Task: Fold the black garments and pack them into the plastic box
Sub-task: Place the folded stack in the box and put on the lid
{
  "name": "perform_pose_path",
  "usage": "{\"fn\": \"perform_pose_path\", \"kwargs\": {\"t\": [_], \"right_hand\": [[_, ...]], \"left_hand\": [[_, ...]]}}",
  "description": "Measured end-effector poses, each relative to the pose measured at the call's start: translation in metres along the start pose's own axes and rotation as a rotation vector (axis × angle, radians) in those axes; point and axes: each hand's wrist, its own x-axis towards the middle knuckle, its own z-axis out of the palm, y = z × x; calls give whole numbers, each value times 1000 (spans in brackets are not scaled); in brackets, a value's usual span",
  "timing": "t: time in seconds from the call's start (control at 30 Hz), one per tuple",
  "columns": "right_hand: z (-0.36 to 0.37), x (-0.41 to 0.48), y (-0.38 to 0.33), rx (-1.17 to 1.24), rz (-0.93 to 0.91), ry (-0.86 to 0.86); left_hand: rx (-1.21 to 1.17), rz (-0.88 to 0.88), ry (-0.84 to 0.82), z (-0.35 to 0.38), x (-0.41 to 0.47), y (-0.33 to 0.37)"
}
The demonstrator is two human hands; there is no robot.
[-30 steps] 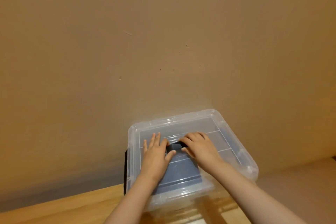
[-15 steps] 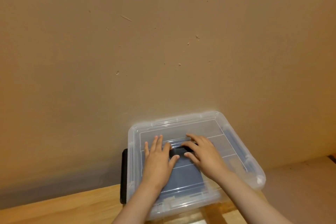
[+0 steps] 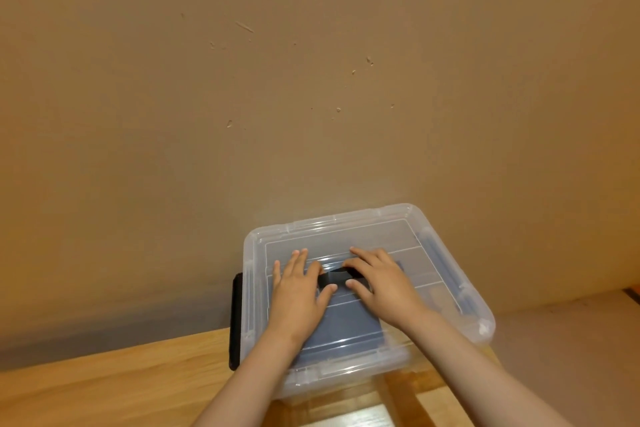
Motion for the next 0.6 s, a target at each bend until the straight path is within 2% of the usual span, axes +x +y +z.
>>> {"fn": "perform_pose_path", "kwargs": {"t": [0.4, 0.6], "right_hand": [[11, -54, -20, -15, 10, 74], [-4, -57, -21, 53, 8, -6]], "left_hand": [[-79, 61, 45, 2, -51, 0], [-120, 41, 34, -4, -55, 0]]}}
